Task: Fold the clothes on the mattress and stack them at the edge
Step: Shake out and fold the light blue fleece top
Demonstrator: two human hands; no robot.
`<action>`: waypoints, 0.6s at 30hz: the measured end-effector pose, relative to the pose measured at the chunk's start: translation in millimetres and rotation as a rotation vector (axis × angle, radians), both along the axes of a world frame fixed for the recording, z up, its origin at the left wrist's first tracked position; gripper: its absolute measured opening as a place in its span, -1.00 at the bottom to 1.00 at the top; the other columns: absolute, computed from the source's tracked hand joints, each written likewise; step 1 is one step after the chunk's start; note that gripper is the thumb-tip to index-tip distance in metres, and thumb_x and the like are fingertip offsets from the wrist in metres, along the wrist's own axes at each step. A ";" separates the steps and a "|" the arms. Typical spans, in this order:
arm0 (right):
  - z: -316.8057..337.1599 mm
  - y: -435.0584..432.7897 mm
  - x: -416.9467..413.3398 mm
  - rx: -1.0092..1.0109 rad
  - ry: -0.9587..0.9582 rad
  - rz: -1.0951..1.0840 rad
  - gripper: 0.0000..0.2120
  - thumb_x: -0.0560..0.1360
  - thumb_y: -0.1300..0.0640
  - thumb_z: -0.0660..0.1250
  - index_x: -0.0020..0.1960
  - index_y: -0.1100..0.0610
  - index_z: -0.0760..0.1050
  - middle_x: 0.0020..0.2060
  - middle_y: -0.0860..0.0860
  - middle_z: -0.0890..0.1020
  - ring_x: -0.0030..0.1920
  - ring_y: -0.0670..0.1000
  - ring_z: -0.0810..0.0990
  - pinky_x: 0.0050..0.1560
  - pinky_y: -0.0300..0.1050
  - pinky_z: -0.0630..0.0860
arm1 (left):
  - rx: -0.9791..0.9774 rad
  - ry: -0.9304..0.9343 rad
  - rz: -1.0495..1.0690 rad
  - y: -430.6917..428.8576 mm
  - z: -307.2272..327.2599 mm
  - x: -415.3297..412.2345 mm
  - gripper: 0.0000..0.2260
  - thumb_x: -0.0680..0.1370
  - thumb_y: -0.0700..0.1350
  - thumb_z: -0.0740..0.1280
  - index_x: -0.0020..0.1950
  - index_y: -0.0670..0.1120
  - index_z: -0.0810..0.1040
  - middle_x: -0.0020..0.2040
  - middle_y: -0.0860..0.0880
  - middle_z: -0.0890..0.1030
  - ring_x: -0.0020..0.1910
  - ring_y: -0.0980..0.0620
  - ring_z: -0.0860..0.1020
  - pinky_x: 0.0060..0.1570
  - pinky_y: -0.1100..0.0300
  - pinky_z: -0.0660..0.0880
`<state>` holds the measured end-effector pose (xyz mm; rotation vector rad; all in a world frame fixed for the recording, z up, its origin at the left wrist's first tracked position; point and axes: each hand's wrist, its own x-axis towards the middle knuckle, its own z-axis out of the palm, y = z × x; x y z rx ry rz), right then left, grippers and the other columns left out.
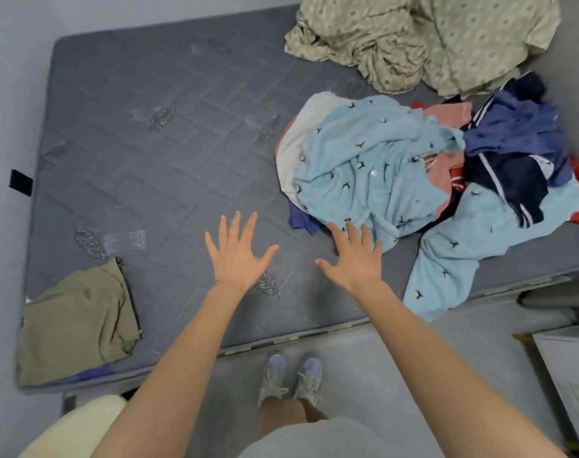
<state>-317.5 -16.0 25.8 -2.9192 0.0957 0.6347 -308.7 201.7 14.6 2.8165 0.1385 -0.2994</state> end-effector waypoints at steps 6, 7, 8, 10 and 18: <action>11.4 -28.2 12.7 -0.040 -0.005 -0.017 -0.25 0.53 -0.30 0.15 0.57 -0.11 -0.14 0.57 0.04 -0.04 0.55 0.18 -0.15 0.46 0.25 -0.07 | -0.027 0.018 -0.060 -32.8 13.2 20.2 -0.31 0.52 0.34 0.15 0.57 0.15 0.00 0.59 0.00 0.00 0.56 -0.03 -0.17 0.46 -0.21 -0.24; 12.2 -32.8 15.3 -0.044 -0.002 -0.024 -0.24 0.53 -0.30 0.15 0.57 -0.12 -0.14 0.57 0.04 -0.04 0.55 0.18 -0.15 0.46 0.25 -0.07 | -0.025 0.020 -0.072 -36.7 13.3 23.9 -0.31 0.52 0.34 0.14 0.57 0.15 -0.01 0.59 0.00 0.00 0.56 -0.04 -0.17 0.46 -0.21 -0.24; 13.2 -37.5 18.5 -0.047 0.003 -0.032 -0.24 0.53 -0.30 0.15 0.57 -0.12 -0.14 0.57 0.04 -0.04 0.55 0.18 -0.16 0.47 0.25 -0.07 | -0.023 0.019 -0.085 -40.3 13.2 28.2 -0.31 0.52 0.34 0.14 0.57 0.16 -0.02 0.59 0.00 -0.01 0.56 -0.04 -0.17 0.45 -0.21 -0.24; 15.1 -45.7 26.8 -0.045 0.010 -0.053 -0.24 0.52 -0.29 0.16 0.57 -0.12 -0.15 0.57 0.03 -0.05 0.55 0.18 -0.16 0.47 0.26 -0.06 | -0.015 0.009 -0.115 -46.4 12.8 37.9 -0.31 0.52 0.35 0.14 0.56 0.16 -0.03 0.59 0.00 -0.03 0.56 -0.04 -0.17 0.45 -0.22 -0.25; 29.8 -83.4 66.9 -0.070 0.027 -0.156 -0.22 0.52 -0.31 0.15 0.56 -0.12 -0.18 0.57 0.04 -0.07 0.55 0.18 -0.16 0.48 0.24 -0.07 | -0.025 0.015 -0.275 -85.0 19.2 88.1 -0.30 0.52 0.35 0.14 0.56 0.16 -0.03 0.59 0.00 -0.09 0.56 -0.06 -0.18 0.45 -0.22 -0.26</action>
